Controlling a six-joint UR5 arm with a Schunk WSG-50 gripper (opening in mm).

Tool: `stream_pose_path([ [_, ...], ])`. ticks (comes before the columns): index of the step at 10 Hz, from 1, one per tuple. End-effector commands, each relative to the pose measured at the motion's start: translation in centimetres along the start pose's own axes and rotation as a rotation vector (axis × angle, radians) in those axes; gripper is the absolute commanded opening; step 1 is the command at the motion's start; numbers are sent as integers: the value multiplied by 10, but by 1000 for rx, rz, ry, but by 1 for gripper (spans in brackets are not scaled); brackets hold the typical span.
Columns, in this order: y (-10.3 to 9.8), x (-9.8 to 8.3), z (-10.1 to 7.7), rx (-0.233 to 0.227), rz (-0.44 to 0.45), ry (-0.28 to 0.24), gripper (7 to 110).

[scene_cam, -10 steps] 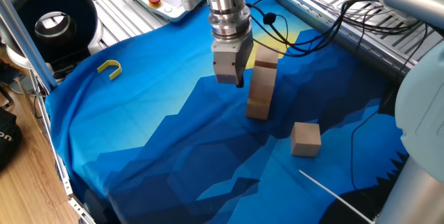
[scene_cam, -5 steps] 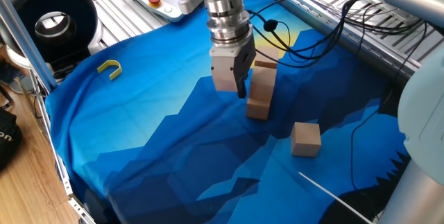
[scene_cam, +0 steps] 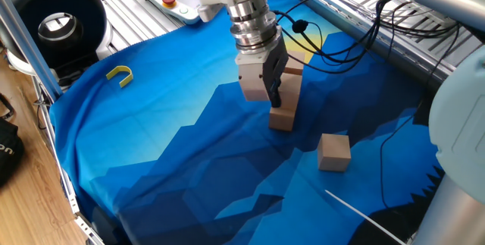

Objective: Stack the blocks into a pyramid shape

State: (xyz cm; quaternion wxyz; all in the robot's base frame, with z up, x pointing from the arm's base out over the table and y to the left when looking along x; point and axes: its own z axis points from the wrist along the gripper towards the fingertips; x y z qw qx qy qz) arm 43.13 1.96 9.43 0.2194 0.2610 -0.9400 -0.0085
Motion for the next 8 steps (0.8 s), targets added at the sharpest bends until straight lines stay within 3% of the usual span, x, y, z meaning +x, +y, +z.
stream_pose_path([
  [1,-10,4,3,21,-15,21,7],
  [4,-16,10,4,36,-19,44,7],
  [8,-15,8,4,33,-8,36,7],
])
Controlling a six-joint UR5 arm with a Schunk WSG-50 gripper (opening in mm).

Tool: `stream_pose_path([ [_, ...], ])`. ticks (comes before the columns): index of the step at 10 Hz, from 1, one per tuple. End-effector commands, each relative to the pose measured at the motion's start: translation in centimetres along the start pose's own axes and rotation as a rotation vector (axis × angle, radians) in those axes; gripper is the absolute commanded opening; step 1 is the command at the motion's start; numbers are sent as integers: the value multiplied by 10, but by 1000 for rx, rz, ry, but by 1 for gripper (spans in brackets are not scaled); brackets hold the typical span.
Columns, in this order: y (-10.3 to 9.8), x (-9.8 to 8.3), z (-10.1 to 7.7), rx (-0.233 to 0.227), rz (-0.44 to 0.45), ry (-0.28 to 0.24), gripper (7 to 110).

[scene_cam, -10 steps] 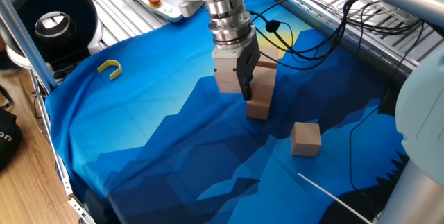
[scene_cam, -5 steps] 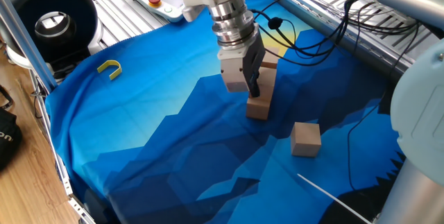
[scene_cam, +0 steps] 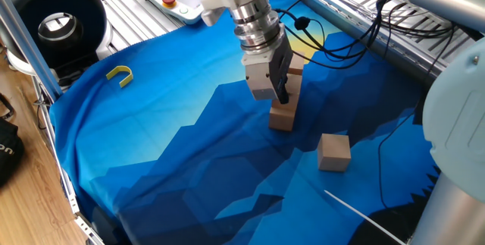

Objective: Stack the blocks into a pyramid shape

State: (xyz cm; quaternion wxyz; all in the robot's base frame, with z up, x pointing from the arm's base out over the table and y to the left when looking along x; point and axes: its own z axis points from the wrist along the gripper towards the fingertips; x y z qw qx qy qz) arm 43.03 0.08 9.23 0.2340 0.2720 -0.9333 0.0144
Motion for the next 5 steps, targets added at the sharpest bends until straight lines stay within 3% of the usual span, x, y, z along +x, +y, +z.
stream_pose_path([
  [1,-1,-2,-1,-1,13,-10,7],
  [5,-3,-5,-1,8,44,-22,7],
])
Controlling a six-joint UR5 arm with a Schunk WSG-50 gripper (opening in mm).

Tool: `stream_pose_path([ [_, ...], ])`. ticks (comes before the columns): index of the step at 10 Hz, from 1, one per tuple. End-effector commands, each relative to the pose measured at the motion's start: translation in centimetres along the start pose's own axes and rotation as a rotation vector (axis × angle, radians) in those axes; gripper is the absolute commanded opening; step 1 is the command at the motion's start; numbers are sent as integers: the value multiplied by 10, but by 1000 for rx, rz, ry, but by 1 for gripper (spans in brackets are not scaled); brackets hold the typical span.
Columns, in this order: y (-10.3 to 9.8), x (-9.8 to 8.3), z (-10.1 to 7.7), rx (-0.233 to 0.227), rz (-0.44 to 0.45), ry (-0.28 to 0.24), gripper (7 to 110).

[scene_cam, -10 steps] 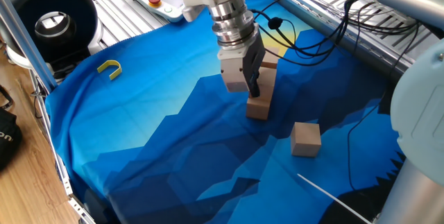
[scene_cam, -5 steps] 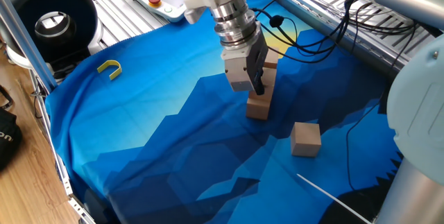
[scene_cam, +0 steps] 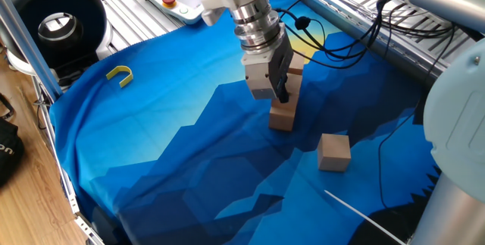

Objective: Stack the blocks into a pyramid shape

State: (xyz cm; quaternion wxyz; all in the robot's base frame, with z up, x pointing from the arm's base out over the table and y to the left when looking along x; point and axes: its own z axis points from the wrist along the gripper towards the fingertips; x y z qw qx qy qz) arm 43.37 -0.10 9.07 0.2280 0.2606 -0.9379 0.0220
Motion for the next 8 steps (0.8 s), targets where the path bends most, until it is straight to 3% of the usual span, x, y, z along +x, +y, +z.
stream_pose_path([
  [1,1,-3,-1,-7,20,-15,7],
  [8,2,3,-1,-9,-8,12,7],
])
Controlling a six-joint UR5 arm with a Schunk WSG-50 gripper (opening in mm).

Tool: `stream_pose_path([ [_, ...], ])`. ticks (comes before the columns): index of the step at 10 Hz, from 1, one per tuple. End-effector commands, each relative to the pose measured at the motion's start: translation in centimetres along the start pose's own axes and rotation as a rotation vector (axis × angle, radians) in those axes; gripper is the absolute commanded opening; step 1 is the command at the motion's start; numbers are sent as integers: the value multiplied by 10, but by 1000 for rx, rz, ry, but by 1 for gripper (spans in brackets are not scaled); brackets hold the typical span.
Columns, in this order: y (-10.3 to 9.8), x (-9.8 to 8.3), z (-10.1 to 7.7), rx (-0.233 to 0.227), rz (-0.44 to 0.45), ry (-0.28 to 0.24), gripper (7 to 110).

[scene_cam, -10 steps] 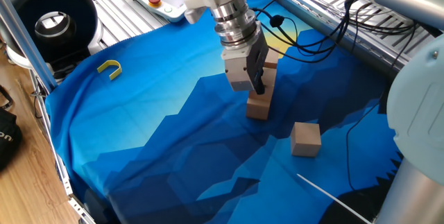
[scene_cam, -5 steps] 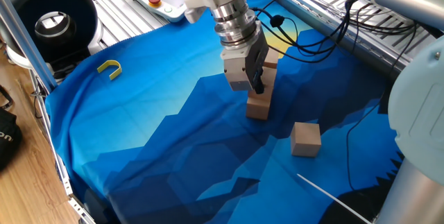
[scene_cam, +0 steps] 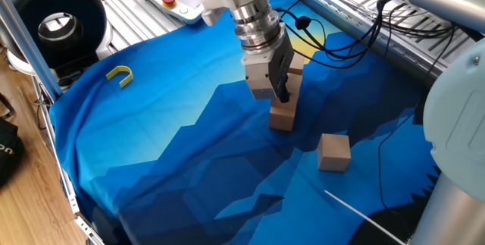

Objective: Stack the blocks into a pyramid shape

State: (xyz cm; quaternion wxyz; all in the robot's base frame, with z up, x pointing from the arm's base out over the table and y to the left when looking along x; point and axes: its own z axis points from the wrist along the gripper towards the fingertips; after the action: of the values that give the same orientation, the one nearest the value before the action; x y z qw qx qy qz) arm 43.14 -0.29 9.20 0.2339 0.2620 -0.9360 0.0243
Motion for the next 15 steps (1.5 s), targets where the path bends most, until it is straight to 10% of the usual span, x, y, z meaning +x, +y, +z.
stream_pose_path([
  [1,-3,0,-1,10,-3,-2,7],
  [15,-4,2,0,25,-15,14,7],
])
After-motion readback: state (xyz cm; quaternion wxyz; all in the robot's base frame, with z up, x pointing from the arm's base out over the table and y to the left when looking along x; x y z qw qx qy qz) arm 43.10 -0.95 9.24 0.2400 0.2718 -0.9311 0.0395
